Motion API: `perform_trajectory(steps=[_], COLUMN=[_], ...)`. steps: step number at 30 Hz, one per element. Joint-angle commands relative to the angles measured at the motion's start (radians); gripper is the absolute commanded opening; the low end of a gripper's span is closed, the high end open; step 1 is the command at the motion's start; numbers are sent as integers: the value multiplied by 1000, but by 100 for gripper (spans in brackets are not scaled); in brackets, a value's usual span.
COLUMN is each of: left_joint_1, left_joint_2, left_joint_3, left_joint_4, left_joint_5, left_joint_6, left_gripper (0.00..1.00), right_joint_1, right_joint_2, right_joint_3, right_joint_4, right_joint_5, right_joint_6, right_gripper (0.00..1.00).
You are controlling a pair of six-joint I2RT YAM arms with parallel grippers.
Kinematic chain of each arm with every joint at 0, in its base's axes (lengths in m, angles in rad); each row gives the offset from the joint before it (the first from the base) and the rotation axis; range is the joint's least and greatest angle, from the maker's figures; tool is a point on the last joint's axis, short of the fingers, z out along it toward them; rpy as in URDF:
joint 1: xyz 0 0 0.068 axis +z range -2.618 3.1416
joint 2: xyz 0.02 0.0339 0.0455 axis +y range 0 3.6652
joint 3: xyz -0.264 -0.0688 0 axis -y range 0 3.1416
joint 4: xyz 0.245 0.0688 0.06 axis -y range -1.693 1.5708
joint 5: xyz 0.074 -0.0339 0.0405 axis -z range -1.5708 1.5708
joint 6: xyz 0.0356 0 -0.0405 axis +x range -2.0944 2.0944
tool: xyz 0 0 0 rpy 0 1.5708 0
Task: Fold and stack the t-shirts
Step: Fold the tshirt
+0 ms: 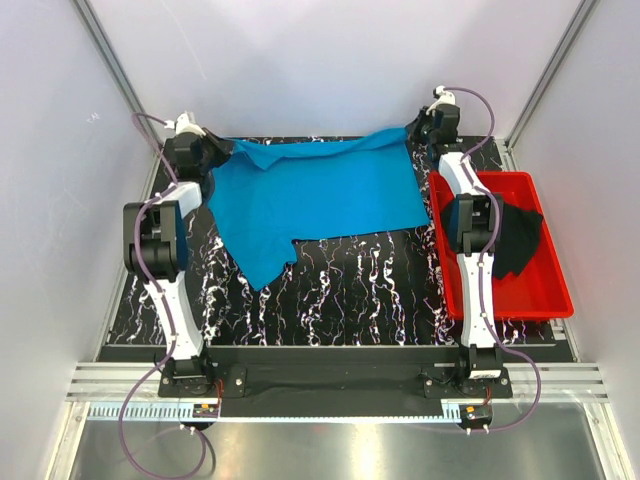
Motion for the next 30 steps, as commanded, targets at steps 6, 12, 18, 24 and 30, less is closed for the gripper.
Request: perform_trajectory(steps=[6, 12, 18, 24, 30], left_joint_1=[24, 24, 27, 43, 45], left_joint_2=[-109, -168, -195, -188, -175], left_joint_3=[-97, -168, -183, -178, -188], left_joint_4=[32, -11, -85, -120, -157], left_joint_5=[44, 27, 5, 24, 24], left_joint_6=[-47, -49, -61, -93, -97], left_gripper=[0, 0, 0, 0, 0], right_joint_1=[-17, -26, -26, -29, -29], right_joint_2=[-45, -51, -61, -57, -40], right_joint_3=[-17, 13, -10, 3, 13], right_joint_4=[-62, -110, -128, -151, -166], right_joint_5=[-32, -41, -42, -42, -56], right_joint_6=[0, 3, 1, 3, 7], right_gripper=[0, 0, 0, 0, 0])
